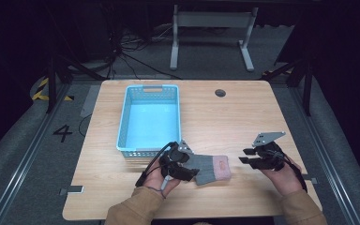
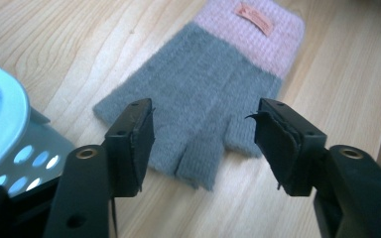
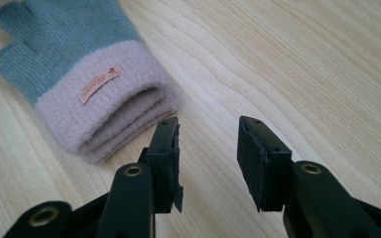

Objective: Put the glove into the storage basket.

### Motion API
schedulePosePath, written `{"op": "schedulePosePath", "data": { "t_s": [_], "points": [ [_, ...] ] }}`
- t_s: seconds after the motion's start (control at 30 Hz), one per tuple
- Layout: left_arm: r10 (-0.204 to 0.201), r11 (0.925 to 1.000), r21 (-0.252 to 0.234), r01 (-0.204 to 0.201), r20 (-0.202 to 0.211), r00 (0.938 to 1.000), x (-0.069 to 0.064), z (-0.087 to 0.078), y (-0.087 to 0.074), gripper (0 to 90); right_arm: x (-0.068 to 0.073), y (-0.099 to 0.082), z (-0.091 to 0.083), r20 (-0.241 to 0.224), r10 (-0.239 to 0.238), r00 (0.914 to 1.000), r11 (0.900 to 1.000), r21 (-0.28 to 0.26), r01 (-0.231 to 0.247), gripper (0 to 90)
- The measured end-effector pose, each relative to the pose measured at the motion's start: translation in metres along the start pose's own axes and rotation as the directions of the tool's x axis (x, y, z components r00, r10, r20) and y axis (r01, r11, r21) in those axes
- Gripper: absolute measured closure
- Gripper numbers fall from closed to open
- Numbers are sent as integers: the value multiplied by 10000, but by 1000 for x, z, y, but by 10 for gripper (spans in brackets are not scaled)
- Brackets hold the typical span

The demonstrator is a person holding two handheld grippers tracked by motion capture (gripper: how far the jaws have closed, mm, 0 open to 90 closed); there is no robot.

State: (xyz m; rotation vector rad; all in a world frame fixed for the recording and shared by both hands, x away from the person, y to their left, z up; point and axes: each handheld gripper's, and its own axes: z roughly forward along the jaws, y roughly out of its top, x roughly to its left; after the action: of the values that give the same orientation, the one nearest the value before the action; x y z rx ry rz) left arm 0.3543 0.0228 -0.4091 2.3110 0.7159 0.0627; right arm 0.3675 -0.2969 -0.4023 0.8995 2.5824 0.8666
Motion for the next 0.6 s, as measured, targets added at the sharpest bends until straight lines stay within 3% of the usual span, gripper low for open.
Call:
{"op": "schedulePosePath", "data": {
  "t_s": [0.13, 0.23, 0.5, 0.6],
  "points": [
    [-203, 9998, -91, 202, -204, 9996, -3, 8, 2, 378, 0, 0, -1, -39, 23, 10000, 10000, -80, -24, 611],
    [-232, 9997, -46, 229, -589, 9980, -6, 16, 3, 369, -1, 0, -1, -46, 45, 10000, 9999, -116, -46, 606],
    [-307, 9995, -46, 305, -489, 9983, -8, 32, 3, 316, -1, 2, 0, -75, 105, 9999, 9998, -141, -106, 596],
    [-145, 9999, -42, 143, -472, 9988, -8, 38, 4, 286, -1, 2, 1, -106, 65, 9999, 9999, -118, -66, 593]
  ]
}}
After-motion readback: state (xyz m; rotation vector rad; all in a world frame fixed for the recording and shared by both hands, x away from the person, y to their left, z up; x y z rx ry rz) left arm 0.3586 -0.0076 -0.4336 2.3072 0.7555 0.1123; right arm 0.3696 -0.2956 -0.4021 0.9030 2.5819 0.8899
